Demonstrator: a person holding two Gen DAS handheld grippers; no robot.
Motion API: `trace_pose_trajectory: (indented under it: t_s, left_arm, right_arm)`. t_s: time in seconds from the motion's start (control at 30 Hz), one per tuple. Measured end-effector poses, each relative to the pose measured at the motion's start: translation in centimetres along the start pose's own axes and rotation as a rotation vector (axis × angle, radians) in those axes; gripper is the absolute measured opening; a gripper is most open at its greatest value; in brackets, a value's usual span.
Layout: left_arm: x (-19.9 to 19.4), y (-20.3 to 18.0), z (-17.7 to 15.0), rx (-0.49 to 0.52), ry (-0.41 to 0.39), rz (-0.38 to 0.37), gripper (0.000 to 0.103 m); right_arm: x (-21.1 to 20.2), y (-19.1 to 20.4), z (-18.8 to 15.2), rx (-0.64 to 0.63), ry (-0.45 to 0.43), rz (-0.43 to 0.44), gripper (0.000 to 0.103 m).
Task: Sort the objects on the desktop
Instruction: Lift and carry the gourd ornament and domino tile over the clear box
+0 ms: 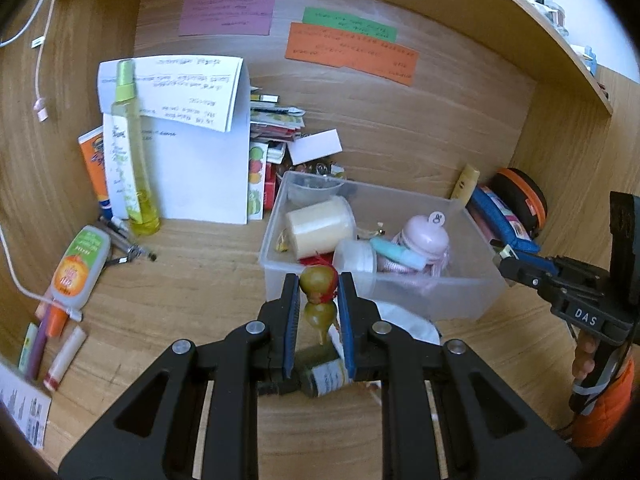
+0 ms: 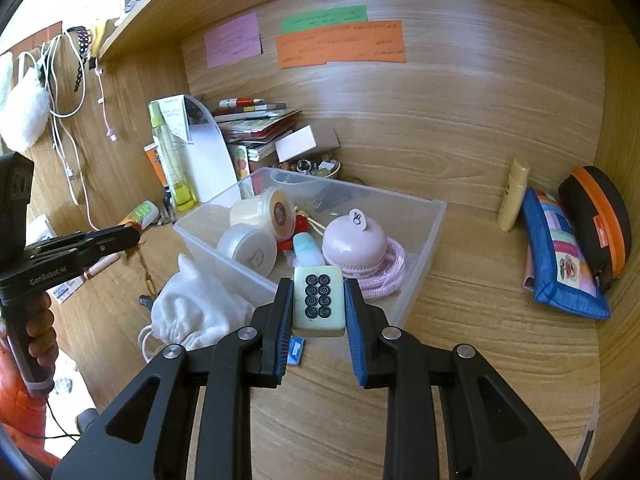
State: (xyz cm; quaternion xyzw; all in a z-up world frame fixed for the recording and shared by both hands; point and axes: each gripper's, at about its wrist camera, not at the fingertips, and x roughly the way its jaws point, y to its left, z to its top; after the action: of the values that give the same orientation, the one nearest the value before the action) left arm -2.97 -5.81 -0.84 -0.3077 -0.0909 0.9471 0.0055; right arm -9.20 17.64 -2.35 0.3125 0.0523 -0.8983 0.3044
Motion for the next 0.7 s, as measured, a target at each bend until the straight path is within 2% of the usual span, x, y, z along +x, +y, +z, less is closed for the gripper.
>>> trace_pose_trajectory:
  t_s: [0.33, 0.7]
  left_arm:
    - [3.4, -0.1, 2.0, 0.022, 0.026, -0.005, 0.018]
    - [7.0, 0.1, 3.1, 0.037, 0.072, 0.0, 0.018]
  right_arm:
    - [1.5, -0.9, 1.4, 0.006, 0.007, 0.004, 0.022]
    - [4.1, -2.1, 2.0, 0.032, 0.051, 0.01, 0.022]
